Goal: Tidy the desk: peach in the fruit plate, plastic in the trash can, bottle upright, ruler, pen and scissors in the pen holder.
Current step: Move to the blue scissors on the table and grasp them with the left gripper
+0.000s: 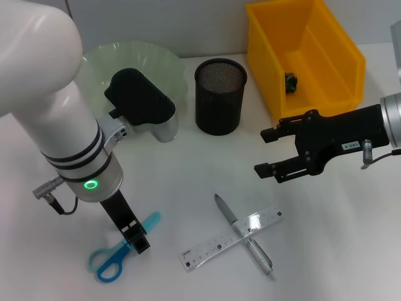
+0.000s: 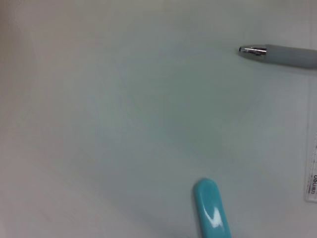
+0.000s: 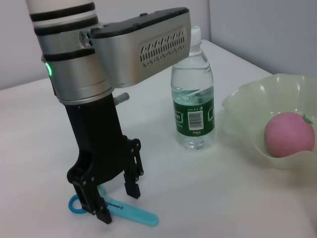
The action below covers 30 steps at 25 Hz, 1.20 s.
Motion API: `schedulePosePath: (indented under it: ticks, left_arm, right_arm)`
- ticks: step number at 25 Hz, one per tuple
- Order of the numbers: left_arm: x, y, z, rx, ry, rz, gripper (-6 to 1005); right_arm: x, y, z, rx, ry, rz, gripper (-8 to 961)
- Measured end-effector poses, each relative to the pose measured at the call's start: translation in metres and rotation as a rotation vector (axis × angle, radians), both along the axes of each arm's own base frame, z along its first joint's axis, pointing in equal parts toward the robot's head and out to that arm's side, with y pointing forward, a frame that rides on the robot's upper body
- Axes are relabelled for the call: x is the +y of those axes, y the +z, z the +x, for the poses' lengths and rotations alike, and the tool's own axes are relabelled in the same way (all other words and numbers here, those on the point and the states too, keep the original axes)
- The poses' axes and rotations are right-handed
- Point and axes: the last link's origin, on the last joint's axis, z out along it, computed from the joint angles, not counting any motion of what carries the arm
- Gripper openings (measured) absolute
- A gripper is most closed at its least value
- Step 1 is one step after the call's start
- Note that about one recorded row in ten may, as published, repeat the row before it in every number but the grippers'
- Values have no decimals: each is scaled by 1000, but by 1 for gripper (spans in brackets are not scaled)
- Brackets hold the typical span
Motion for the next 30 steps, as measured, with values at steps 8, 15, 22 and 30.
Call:
schedulePosePath:
  ticks: [8,15,22,30]
  left_arm:
    - [-1,0,1,0,2,-10,567]
    - [-3,-1,0,6,1,-15,554]
    - [-3,-2,0,4,3,-13,533]
    - [-2,-2,-1,0,5,-5,445]
  right_arm:
    - [0,0,0,2,-5,1,779]
    - [1,1,0,6,-9,7,779]
    - [1,1,0,6,-9,7,779]
    - [0,1,1,6,-10,7,780]
